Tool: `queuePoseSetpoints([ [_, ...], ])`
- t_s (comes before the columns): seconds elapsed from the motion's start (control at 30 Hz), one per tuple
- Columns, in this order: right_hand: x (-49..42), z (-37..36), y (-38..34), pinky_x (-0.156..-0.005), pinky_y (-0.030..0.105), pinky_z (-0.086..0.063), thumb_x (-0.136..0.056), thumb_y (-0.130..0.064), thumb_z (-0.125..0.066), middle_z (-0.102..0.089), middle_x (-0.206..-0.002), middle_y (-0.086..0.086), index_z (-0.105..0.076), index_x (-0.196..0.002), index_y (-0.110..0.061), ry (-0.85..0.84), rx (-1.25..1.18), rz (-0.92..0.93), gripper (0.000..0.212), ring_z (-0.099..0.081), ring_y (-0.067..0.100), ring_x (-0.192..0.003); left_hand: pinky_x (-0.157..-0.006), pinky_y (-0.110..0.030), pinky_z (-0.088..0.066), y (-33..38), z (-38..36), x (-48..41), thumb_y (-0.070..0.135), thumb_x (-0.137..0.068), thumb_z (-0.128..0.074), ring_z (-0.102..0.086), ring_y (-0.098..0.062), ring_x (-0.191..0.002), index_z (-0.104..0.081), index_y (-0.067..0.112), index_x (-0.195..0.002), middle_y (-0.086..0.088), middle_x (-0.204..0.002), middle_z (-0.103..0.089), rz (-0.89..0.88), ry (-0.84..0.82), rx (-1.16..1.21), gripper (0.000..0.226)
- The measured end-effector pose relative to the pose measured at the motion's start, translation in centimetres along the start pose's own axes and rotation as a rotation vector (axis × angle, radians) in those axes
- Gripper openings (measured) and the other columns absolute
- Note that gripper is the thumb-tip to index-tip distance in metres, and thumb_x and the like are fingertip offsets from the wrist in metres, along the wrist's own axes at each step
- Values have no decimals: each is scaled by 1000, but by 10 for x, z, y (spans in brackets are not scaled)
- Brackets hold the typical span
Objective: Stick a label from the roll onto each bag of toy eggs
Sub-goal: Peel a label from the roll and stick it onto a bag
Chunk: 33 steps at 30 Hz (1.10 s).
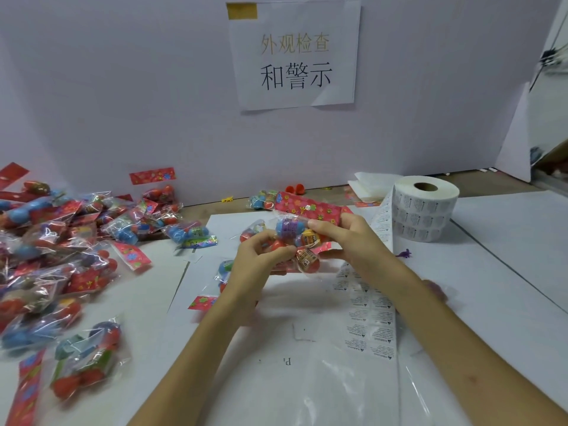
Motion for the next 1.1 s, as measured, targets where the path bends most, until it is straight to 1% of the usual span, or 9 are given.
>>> queuePoseSetpoints([
  [0.13,2,2,1,-61,26,-57,-90,-29,-73,-75,-80,-1,-70,-92,-19,-6,21,0,11,-72,13,-74,-72,-24,-56,-1,-3,1,4,-89,-72,-70,-29,-104,-66,8,-123,-16,-117,-71,29,-23,0,35],
  [0.27,2,4,-2,-59,25,-56,-91,-23,-73,-77,-85,7,-72,-94,-16,34,24,37,8,-72,15,-73,-64,-20,-56,0,-6,2,8,-92,-70,-71,-24,-96,-66,10,-125,-14,-113,-72,29,-63,-48,33],
  [0.47,1,4,-3,-60,24,-56,-92,-19,-72,-76,-79,3,-72,-94,-12,-17,110,60,7,-70,14,-69,-71,-27,-59,5,-10,6,56,-77,-65,-73,-23,-102,-71,18,-116,-8,-110,-75,26,-76,-57,55],
  [0.57,2,-8,-1,-67,30,-61,-88,-22,-75,-77,-91,12,-74,-101,-9,-83,184,75,18,-73,22,-79,-93,-44,-60,6,-1,6,47,-81,-70,-72,-30,-107,-74,12,-106,-14,-107,-75,29,3,-16,44],
  [0.63,3,-12,-1,-66,28,-60,-86,-23,-77,-77,-88,8,-75,-95,-15,-90,201,93,12,-73,19,-78,-99,-52,-57,4,5,5,32,-90,-72,-72,-32,-106,-75,9,-106,-14,-104,-76,34,46,-1,28],
  [0.73,4,-13,-1,-64,23,-58,-88,-24,-76,-78,-83,0,-75,-93,-19,-80,208,99,7,-74,13,-74,-89,-40,-61,4,11,4,18,-95,-70,-73,-29,-104,-75,13,-108,-8,-102,-78,27,84,-9,15],
  [0.8,4,-15,1,-63,22,-56,-89,-33,-75,-78,-87,2,-76,-97,-19,-98,215,79,16,-73,12,-76,-84,-34,-62,6,15,4,12,-94,-72,-75,-26,-101,-73,12,-113,-4,-101,-79,15,118,-1,19],
  [0.9,7,-21,4,-66,20,-55,-83,-49,-75,-76,-97,7,-75,-102,-22,-144,243,38,33,-74,15,-88,-93,-40,-61,9,19,5,10,-93,-73,-74,-24,-104,-70,11,-122,-4,-108,-78,2,159,-24,29],
  [1.1,5,-15,7,-64,19,-54,-85,-32,-80,-75,-94,9,-75,-86,-25,-107,271,19,9,-71,12,-84,-101,-50,-56,10,19,6,12,-93,-72,-72,-27,-109,-68,9,-126,-8,-116,-76,-5,176,-23,33],
])
Point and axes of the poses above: each hand's wrist, its own x-axis away from the middle knuckle, its own z-axis out of the back of the hand, y = z × x, the point moved 10 cm from there along -x, towards the middle knuckle
